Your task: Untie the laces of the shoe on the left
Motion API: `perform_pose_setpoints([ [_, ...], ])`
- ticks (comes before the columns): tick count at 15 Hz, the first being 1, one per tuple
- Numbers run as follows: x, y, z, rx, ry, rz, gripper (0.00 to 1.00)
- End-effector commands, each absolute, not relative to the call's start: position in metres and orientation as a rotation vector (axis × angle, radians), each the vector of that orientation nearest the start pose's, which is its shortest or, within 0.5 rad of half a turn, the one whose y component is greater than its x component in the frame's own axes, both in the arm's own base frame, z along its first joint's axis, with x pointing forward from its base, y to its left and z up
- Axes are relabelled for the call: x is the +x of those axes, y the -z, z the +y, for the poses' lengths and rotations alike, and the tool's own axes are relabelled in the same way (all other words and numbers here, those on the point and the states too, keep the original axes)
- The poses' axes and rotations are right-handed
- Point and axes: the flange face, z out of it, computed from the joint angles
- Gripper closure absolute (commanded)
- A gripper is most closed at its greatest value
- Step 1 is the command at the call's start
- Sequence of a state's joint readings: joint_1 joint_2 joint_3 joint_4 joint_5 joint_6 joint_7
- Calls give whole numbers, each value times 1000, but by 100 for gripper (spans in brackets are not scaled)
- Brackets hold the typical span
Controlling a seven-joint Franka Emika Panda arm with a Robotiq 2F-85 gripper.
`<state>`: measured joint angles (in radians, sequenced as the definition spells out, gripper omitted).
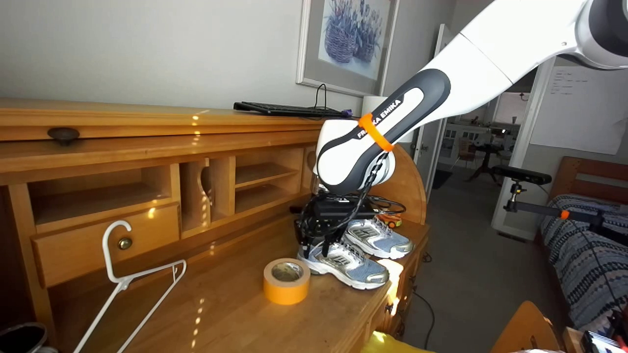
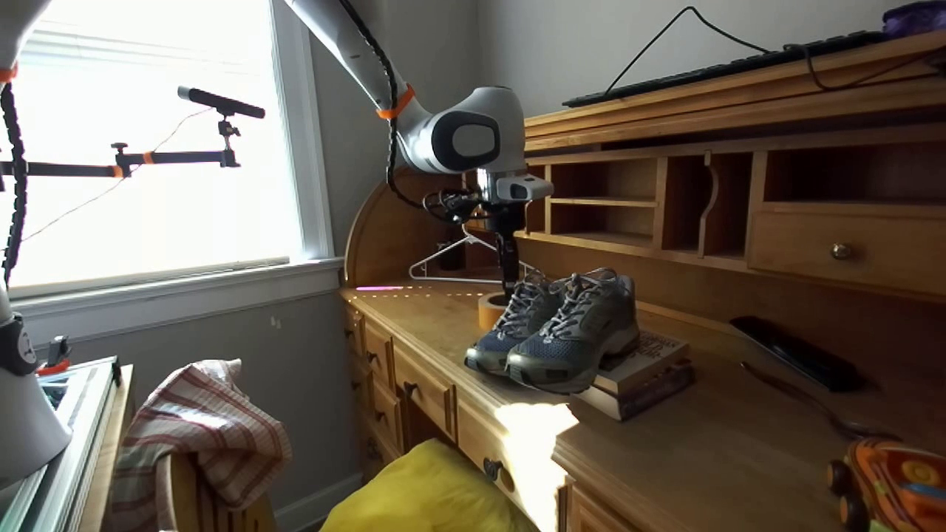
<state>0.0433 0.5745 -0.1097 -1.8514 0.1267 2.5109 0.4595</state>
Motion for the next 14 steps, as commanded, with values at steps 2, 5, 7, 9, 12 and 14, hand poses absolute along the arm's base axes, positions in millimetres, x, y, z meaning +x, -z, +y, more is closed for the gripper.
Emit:
perform_pose_setpoints([
  [2, 657, -223, -34, -2972, 149, 911, 15],
  [5, 661, -229, -31, -2972, 178, 899, 0],
  [7, 664, -231, -29, -2969, 189, 894, 0],
  [9, 666, -231, -27, -2969, 199, 884, 0],
  [12, 668, -229, -27, -2977, 199, 881, 6],
  [14, 668, -225, -28, -2987, 188, 887, 32],
])
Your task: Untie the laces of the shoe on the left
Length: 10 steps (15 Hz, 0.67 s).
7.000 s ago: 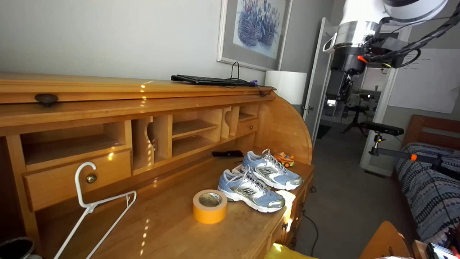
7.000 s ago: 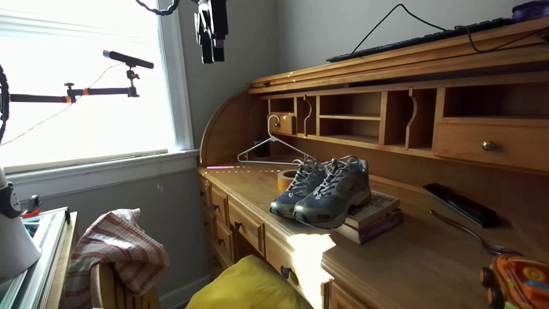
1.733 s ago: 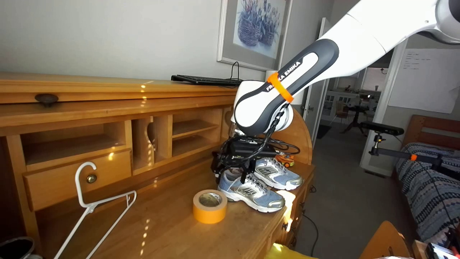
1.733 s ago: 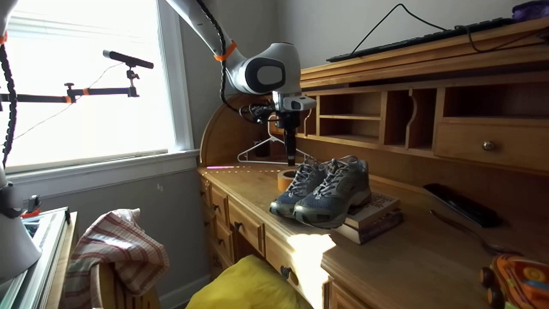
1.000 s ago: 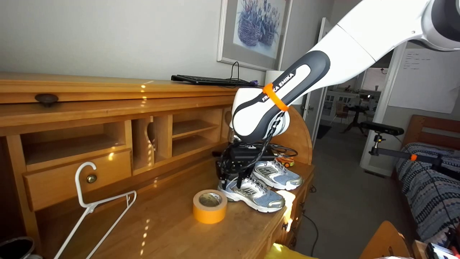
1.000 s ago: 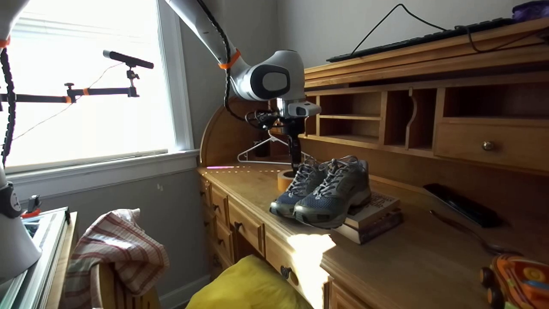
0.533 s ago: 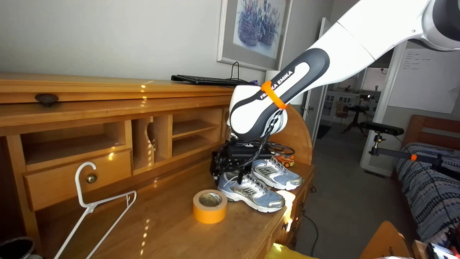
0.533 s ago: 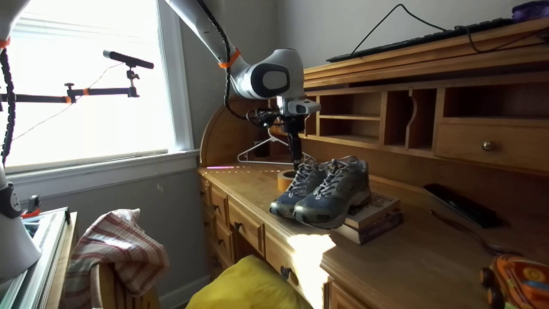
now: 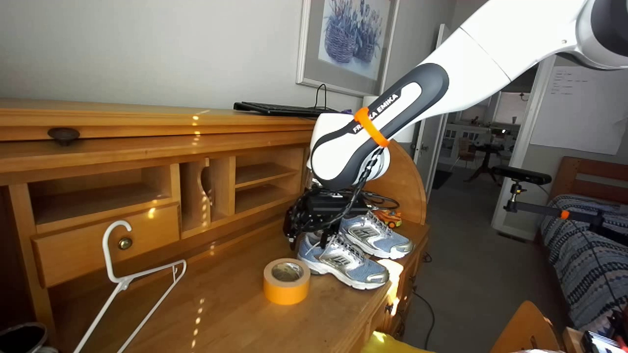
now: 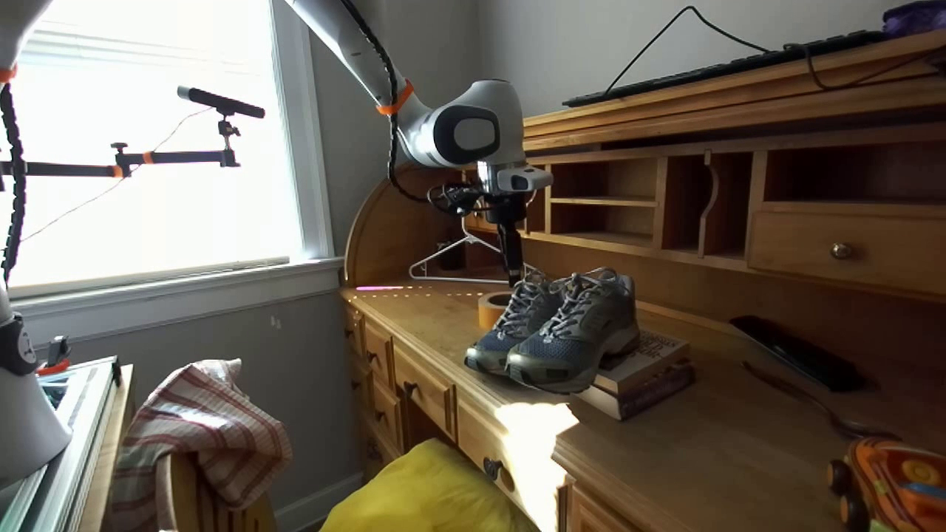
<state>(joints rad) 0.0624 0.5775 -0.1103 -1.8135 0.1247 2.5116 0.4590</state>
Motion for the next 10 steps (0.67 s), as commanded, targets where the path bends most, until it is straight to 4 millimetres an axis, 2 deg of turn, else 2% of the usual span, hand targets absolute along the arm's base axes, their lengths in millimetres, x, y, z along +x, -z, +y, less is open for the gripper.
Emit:
perform_pose_setpoints([
  [1, 667, -222, -29, -2994, 174, 896, 40],
  [2, 667, -221, -30, -2997, 169, 898, 50],
  [3, 666, -219, -32, -3002, 171, 917, 13],
  [5, 666, -217, -35, -3010, 187, 990, 10],
  [6, 666, -216, -37, -3011, 190, 1015, 3],
  [7, 666, -215, -37, -3011, 194, 1037, 1],
  [10, 668, -214, -34, -3014, 212, 1072, 0],
])
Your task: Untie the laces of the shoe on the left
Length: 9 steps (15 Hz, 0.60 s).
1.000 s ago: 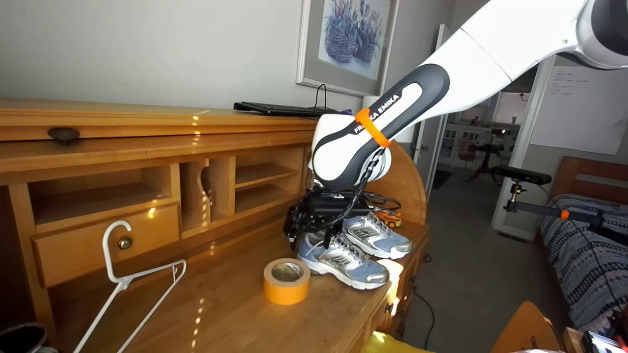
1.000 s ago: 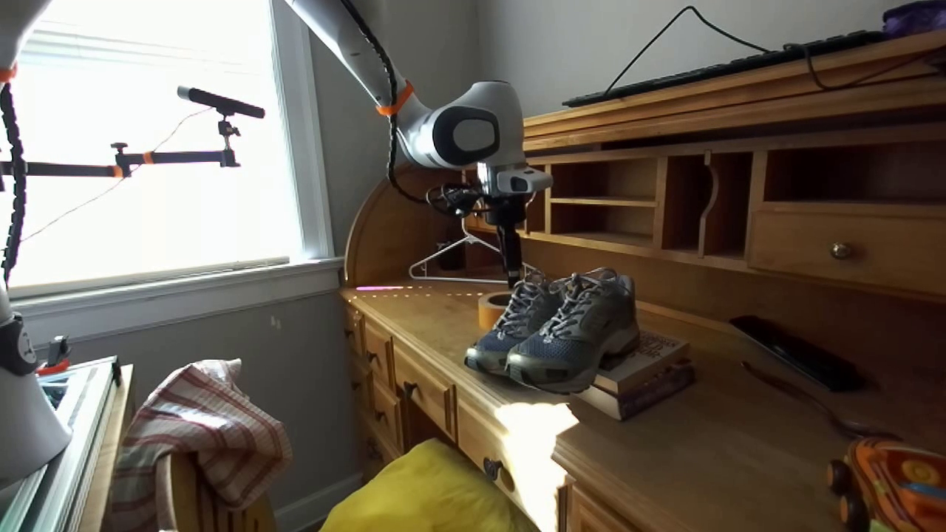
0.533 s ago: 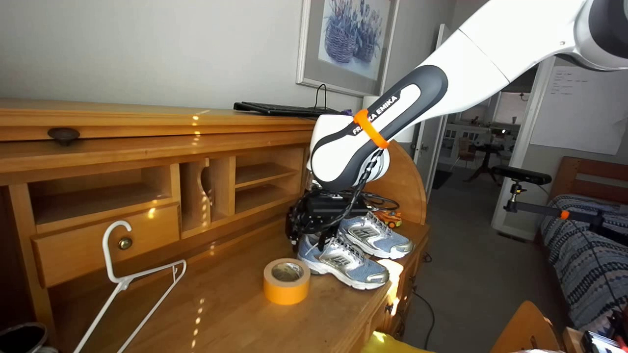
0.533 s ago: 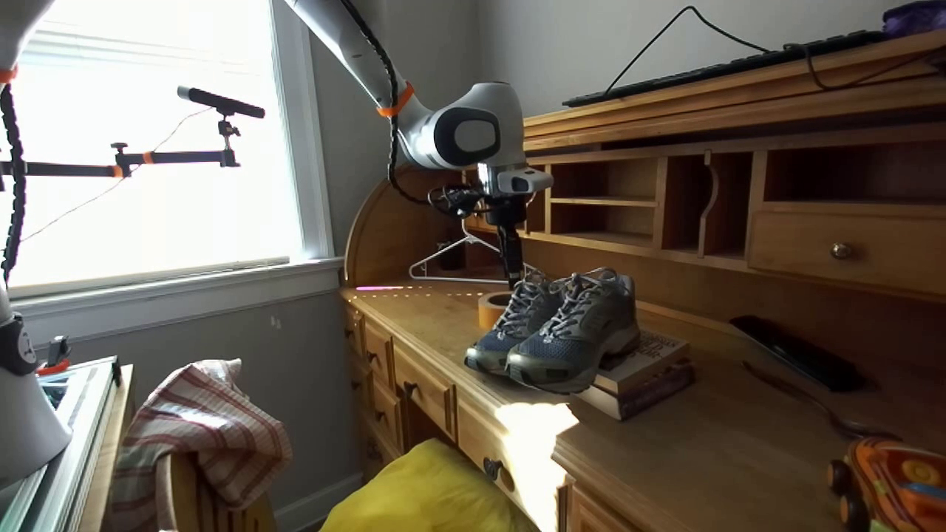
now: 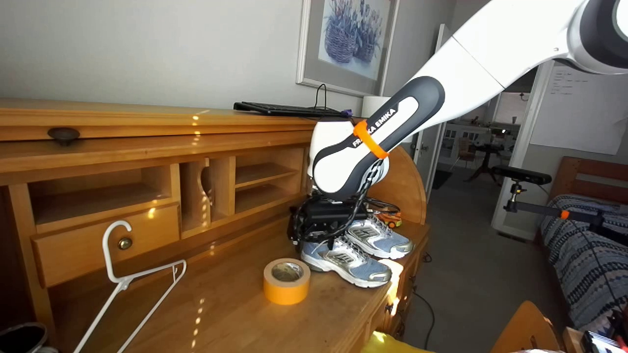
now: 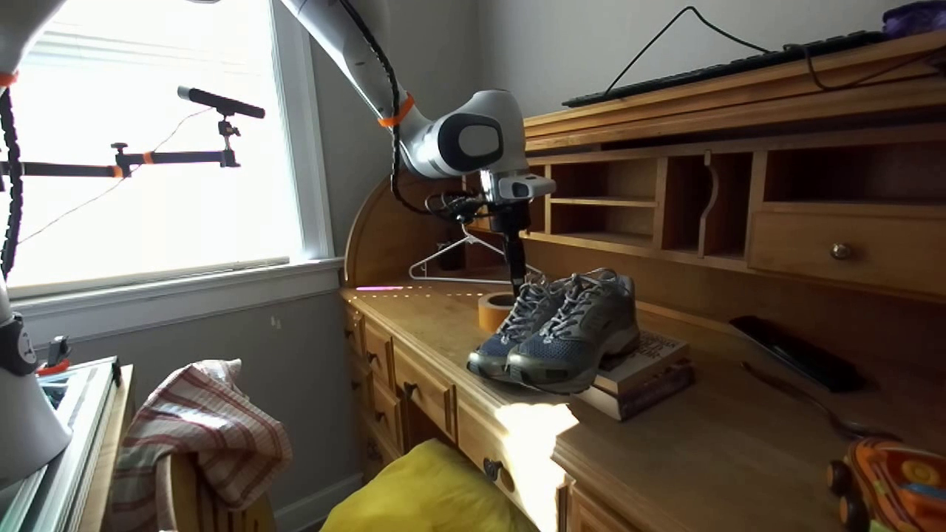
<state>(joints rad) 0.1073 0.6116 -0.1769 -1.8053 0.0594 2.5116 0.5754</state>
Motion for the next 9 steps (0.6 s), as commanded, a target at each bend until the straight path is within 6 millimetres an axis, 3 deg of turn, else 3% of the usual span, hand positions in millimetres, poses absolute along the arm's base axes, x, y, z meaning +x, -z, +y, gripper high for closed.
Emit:
perform_pose_setpoints([
  [1, 669, -214, -32, -3018, 215, 1077, 0],
  [2, 669, -214, -31, -3025, 214, 1081, 6],
  [3, 669, -213, -30, -3032, 210, 1083, 25],
  [4, 669, -212, -29, -3040, 212, 1087, 28],
  [9, 671, -211, -26, -3054, 222, 1097, 67],
])
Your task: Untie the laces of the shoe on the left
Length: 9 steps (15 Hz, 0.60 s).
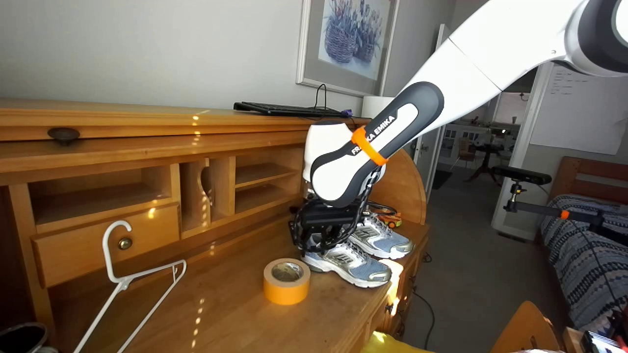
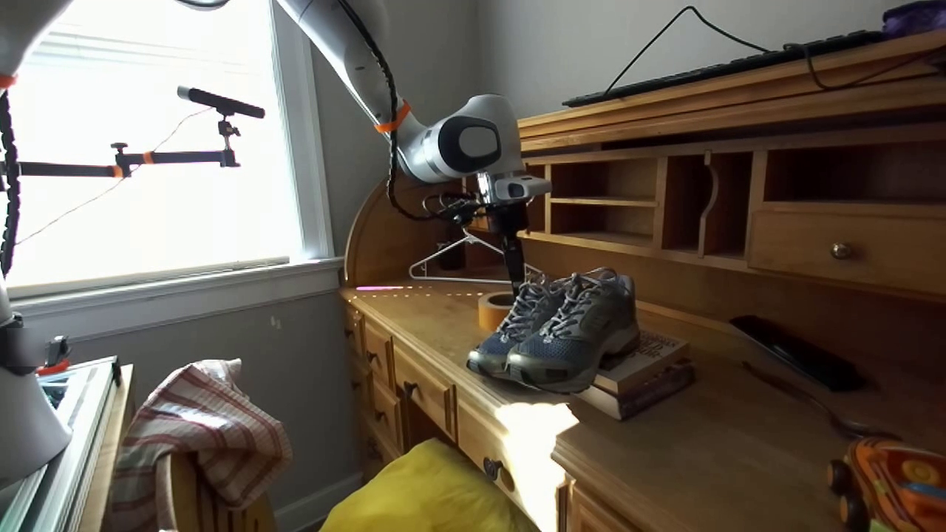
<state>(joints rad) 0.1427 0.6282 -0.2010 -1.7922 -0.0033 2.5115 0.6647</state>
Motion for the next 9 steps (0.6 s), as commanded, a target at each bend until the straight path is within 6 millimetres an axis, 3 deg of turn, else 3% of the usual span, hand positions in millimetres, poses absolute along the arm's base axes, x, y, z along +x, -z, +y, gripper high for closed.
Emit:
perform_pose_setpoints([
  [1, 672, -211, -26, -3056, 226, 1098, 74],
  [4, 673, -212, -25, -3057, 225, 1101, 98],
  [5, 672, -214, -25, -3059, 220, 1099, 100],
  [6, 671, -218, -21, -3072, 194, 1049, 99],
  [7, 669, -223, -17, -3078, 180, 996, 71],
  [9, 666, -238, -2, -3109, 166, 809, 72],
])
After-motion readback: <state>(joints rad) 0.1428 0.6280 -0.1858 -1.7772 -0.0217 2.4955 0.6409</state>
